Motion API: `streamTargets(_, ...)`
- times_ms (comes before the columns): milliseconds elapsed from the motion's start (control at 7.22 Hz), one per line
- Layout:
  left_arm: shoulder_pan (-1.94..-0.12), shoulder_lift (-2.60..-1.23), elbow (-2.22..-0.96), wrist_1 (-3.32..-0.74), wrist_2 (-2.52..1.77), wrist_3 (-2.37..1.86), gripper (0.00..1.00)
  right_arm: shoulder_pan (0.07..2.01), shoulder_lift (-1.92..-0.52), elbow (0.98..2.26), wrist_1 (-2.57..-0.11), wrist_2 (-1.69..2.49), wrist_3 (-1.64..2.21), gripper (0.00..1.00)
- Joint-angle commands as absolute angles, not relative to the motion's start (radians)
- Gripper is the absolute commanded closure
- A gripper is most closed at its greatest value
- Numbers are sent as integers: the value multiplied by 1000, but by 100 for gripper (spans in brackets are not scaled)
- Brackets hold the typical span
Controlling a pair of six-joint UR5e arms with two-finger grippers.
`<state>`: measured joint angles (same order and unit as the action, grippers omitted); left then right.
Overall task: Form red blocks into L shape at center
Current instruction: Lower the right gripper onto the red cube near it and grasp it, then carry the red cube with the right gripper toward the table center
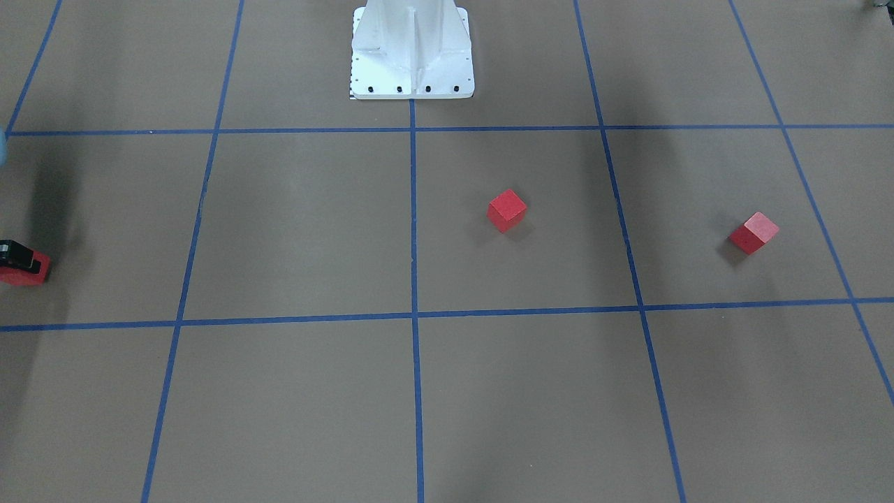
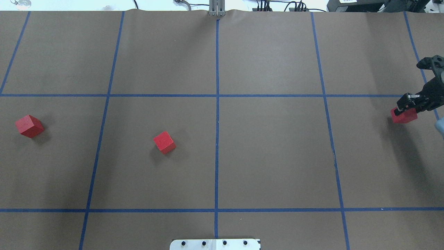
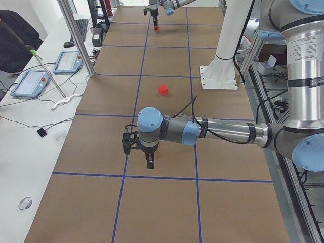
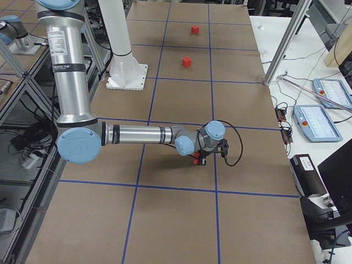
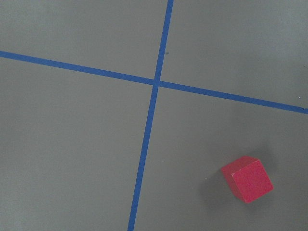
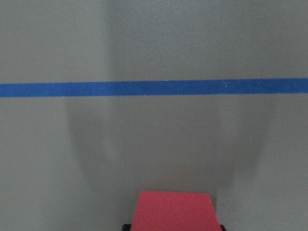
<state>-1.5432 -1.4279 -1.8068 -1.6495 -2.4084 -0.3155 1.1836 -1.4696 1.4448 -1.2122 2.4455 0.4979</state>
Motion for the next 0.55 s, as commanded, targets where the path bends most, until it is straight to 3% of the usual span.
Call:
streamTargets(0, -1543, -1427, -1804, -1649, -2408, -316, 0, 1181, -1453, 1637, -1282, 2511, 604, 100)
streamTargets(138, -1542, -1427, -1802, -1651, -2410, -316, 0, 1149, -1441, 1732, -1282, 2507, 776, 100)
streamTargets(415, -1542, -1428, -1798, -1652, -2411, -314, 0, 981, -1274, 1793, -1276, 2437, 1146, 100)
